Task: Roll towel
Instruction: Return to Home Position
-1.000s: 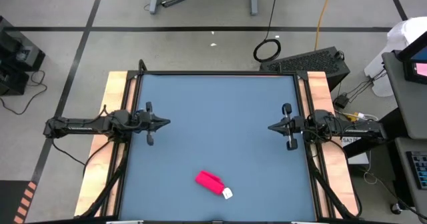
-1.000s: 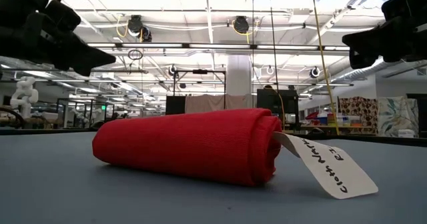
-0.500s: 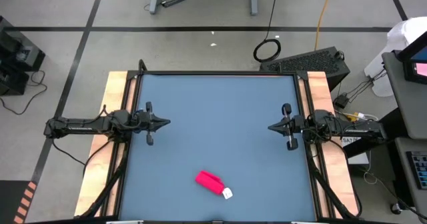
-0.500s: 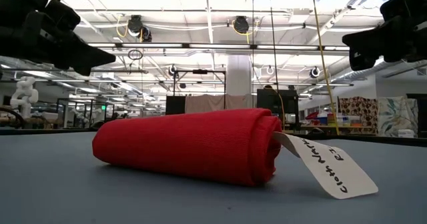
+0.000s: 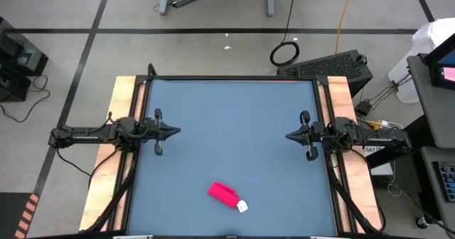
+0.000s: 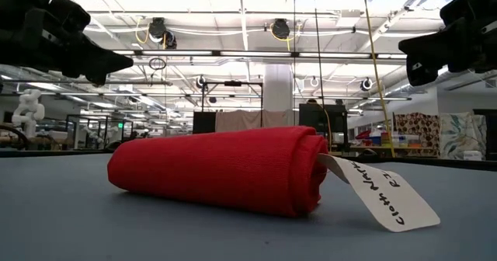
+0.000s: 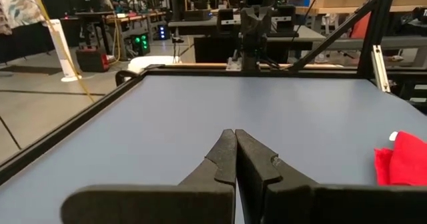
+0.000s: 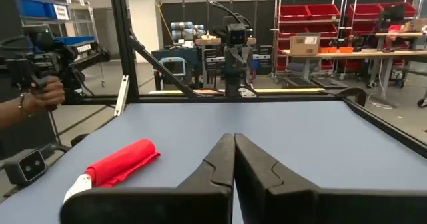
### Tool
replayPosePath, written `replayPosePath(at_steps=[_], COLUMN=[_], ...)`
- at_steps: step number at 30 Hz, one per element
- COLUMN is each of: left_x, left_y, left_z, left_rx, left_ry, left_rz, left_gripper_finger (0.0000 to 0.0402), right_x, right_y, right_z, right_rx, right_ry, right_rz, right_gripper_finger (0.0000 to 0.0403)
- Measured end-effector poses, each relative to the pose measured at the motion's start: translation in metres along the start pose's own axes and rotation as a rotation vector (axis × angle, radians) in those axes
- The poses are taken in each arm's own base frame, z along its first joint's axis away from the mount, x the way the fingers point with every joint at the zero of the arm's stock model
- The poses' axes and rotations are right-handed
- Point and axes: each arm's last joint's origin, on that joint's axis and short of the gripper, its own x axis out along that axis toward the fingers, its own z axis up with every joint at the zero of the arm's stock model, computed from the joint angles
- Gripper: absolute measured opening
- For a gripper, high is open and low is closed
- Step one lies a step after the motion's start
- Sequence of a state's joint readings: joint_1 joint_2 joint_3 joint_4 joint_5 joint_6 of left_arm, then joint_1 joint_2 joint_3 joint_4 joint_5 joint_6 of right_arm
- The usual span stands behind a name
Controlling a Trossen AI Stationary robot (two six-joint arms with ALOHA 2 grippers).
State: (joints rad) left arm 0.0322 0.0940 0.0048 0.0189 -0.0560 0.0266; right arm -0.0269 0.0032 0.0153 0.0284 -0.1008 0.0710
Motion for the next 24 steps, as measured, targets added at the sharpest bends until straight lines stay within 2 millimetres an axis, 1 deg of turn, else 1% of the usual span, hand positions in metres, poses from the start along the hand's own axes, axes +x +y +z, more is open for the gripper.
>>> replayPosePath(at_steps=[6, 11, 19, 24], left_x=[0.0, -0.0014, -0.0057, -0.006], left_y=[-0.0001, -0.0022, -0.0016, -0.0025], left_z=[-0.0001, 0.0007, 0.0057, 0.0061], left_rx=[0.006, -0.006, -0.002, -0.015], left_ry=[0.001, -0.013, -0.08, -0.085], left_rz=[-0.003, -0.075, -0.067, -0.075], left_gripper_finger=[0.0002, 0.0002, 0.0002, 0.0002], right_x=[0.0, 0.0, 0.0, 0.0], right_y=[0.0, 0.0, 0.0, 0.0], right_z=[-0.0001, 0.0, 0.0, 0.0], right_rx=[-0.004, -0.004, -0.004, -0.004], right_ry=[0.0, 0.0, 0.0, 0.0], right_rz=[0.0, 0.0, 0.0, 0.0], right_gripper_finger=[0.0, 0.0, 0.0, 0.0])
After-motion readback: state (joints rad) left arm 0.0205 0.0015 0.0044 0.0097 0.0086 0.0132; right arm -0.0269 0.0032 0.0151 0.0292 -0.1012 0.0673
